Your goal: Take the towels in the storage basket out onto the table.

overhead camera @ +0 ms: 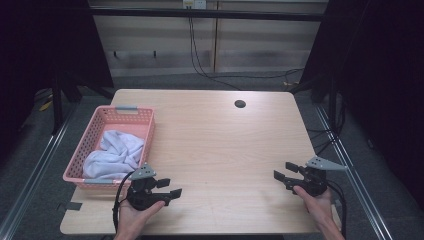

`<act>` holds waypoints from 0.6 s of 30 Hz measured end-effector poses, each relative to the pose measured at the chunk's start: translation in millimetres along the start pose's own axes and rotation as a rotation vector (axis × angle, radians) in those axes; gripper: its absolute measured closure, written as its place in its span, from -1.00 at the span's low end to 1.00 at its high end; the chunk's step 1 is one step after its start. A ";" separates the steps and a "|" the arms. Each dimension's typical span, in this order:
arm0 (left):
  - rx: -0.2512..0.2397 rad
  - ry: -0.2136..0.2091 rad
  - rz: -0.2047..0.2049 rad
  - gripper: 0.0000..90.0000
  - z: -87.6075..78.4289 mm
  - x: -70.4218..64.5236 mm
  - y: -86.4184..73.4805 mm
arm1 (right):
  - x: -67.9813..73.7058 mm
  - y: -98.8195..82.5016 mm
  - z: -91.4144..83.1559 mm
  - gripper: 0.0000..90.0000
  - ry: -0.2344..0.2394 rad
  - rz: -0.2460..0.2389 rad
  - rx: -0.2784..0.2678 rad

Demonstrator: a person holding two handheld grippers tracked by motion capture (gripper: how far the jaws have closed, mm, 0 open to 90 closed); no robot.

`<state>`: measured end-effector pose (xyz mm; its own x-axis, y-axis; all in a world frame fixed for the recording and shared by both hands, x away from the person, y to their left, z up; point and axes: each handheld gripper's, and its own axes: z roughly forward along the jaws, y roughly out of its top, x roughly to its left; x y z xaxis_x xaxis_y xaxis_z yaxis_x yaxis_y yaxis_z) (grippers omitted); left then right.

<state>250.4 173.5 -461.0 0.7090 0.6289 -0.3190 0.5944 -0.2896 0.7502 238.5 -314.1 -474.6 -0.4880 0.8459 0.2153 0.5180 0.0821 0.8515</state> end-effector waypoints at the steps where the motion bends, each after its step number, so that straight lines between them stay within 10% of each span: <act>1: 0.000 -0.004 -0.002 -0.18 0.3 0.3 0.7 | -0.4 -0.2 0.6 -0.27 0.014 0.002 0.008; 18: -0.029 0.026 0.051 -0.09 -23.0 -12.1 9.6 | 20.9 1.3 5.1 -0.38 0.055 -0.105 0.049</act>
<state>238.8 179.7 -436.6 0.7279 0.6323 -0.2653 0.5462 -0.3007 0.7818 232.6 -293.6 -471.5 -0.5788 0.8009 0.1533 0.4950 0.1956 0.8466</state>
